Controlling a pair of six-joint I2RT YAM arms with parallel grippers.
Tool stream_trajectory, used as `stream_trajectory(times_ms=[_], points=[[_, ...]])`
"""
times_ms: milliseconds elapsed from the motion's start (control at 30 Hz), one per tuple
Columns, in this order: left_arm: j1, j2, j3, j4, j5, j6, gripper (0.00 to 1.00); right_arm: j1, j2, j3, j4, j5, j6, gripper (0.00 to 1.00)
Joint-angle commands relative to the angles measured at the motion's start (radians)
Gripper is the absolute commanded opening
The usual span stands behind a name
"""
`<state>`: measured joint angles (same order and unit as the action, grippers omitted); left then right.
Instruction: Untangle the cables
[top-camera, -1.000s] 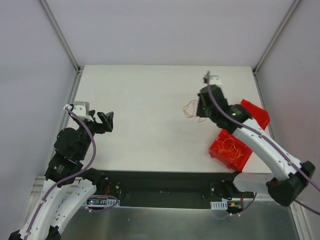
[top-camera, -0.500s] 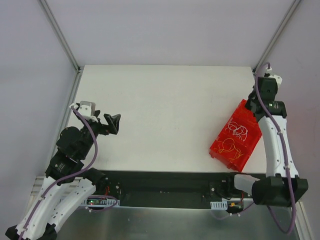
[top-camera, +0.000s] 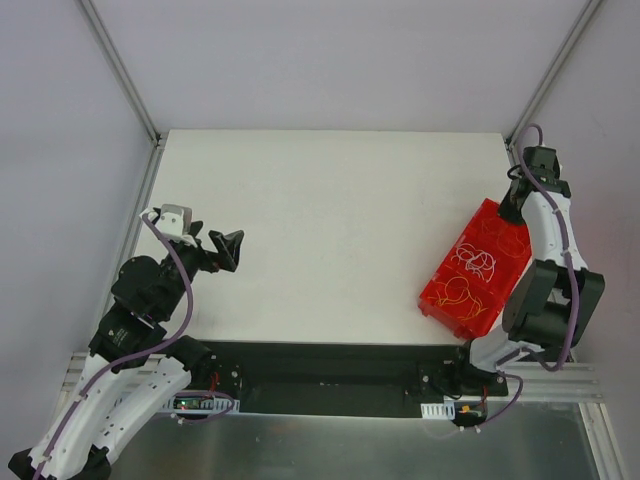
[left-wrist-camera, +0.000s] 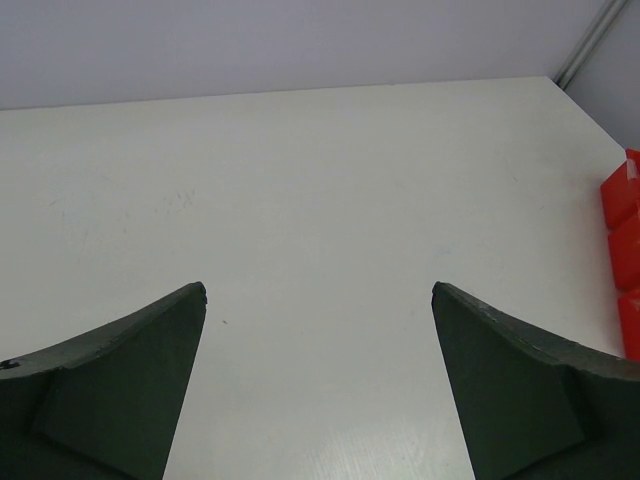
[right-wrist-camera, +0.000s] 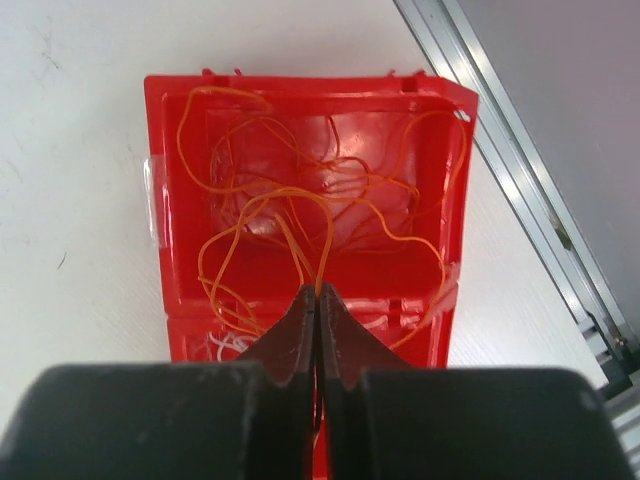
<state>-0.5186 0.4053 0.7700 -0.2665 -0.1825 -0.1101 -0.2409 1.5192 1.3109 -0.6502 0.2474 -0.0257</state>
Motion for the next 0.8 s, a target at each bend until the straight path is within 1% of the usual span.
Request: stream_trajectory(times_ms=[0,67,133,300,433,533,567,600,667,767], points=[[-0.015,0.001,0.014,0.039,0.02,0.026,0.95,-0.003,0.111,0.092,0.05,-0.001,-0.037,0.0],[-0.023,0.006,0.012,0.038,0.021,0.026,0.95,-0.003,0.177,0.128,0.05,0.006,-0.042,0.01],[-0.026,0.007,0.012,0.039,0.025,0.027,0.96,-0.001,0.234,0.165,0.043,-0.025,-0.062,0.01],[-0.024,0.009,0.011,0.038,0.023,0.029,0.95,0.002,0.34,0.217,0.035,-0.023,-0.089,0.02],[-0.024,0.018,0.012,0.035,0.023,0.029,0.95,0.002,0.4,0.251,0.006,-0.033,-0.088,0.02],[-0.024,0.023,0.012,0.035,0.025,0.026,0.95,0.011,0.404,0.241,-0.006,-0.062,-0.079,0.03],[-0.024,0.026,0.012,0.032,0.026,0.027,0.95,0.017,0.4,0.24,-0.008,-0.06,-0.08,0.07],[-0.024,0.029,0.012,0.033,0.028,0.026,0.95,0.025,0.389,0.24,-0.017,-0.054,-0.086,0.14],[-0.024,0.03,0.012,0.033,0.028,0.024,0.95,0.034,0.359,0.237,-0.032,-0.025,-0.088,0.32],[-0.023,0.032,0.012,0.03,0.021,0.026,0.95,0.037,0.293,0.219,-0.058,0.016,-0.066,0.54]])
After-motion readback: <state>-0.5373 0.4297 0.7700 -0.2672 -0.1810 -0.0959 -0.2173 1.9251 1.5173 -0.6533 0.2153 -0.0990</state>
